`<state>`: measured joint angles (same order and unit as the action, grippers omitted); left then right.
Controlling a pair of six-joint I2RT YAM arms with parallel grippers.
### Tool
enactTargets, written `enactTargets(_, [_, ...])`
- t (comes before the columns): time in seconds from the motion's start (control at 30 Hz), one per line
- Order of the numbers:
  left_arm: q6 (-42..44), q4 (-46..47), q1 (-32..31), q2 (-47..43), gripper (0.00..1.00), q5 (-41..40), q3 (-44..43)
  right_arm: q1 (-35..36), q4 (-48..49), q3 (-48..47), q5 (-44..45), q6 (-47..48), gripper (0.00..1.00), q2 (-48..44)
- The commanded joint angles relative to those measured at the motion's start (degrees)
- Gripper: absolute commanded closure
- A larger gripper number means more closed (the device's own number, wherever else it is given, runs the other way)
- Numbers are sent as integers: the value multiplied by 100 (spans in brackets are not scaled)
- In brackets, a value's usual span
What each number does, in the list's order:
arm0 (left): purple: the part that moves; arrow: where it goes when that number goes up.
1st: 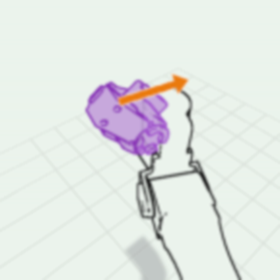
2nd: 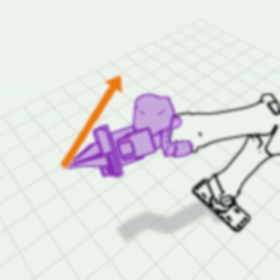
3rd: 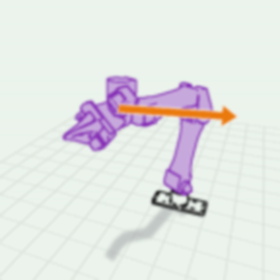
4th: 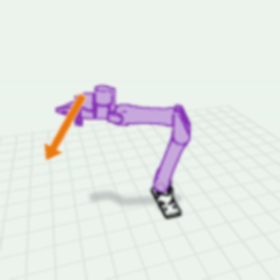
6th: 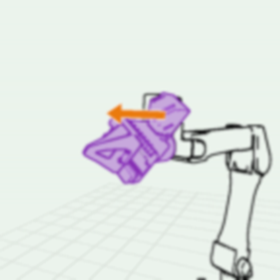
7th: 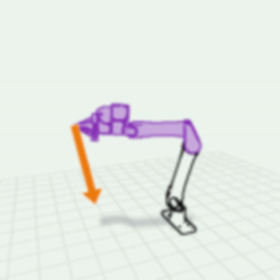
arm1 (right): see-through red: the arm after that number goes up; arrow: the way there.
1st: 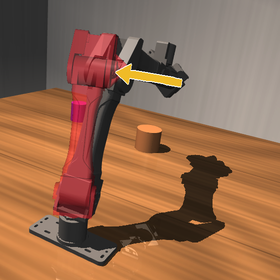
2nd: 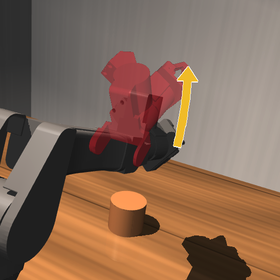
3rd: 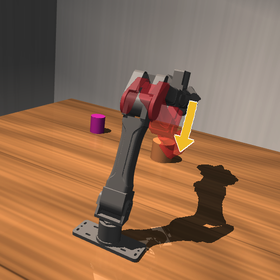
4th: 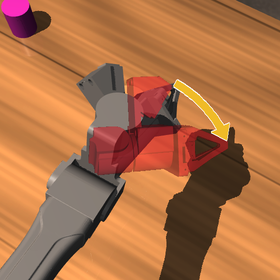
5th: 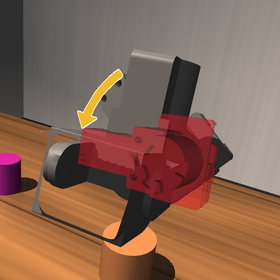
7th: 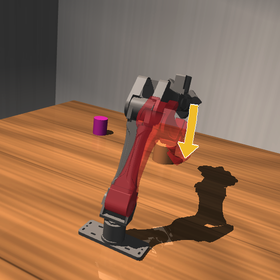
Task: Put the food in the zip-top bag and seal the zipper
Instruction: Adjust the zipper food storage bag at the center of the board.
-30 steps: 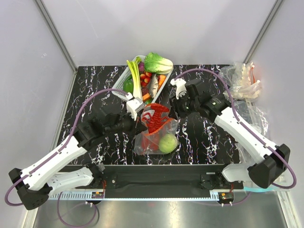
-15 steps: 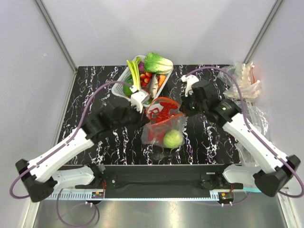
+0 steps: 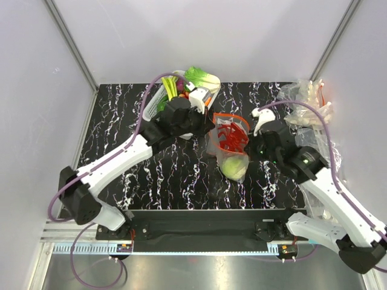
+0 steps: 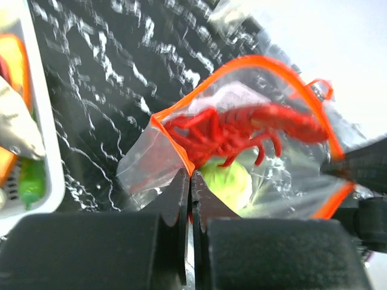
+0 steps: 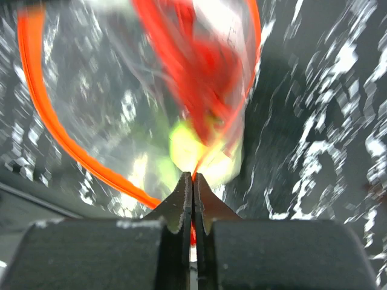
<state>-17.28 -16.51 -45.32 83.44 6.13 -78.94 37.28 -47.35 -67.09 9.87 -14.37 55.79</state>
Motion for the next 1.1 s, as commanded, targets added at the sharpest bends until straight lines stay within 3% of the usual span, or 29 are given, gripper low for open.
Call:
enactTargets(0.0, [-293, 1228, 234, 172, 100, 371, 561, 236, 305, 459, -90, -259, 100, 213])
enactTargets(0.17, [-320, 1625, 401, -20, 100, 441, 1029, 500, 411, 566, -99, -233, 99, 318])
enactTargets(0.2, [-285, 1634, 410, -55, 100, 476, 1038, 500, 411, 539, -82, -215, 92, 292])
enactTargets(0.5, [23, 1959, 410, -653, 100, 881, 1513, 500, -98, -417, 858, 110, 64, 651])
enactTargets(0.67, [145, 1924, 410, -715, 100, 960, 1565, 491, -362, -831, 1587, 66, 64, 960])
enactTargets(1.07, [357, 1871, 401, -926, 100, 951, 1688, 351, -389, -1368, 1474, 268, 65, 1628])
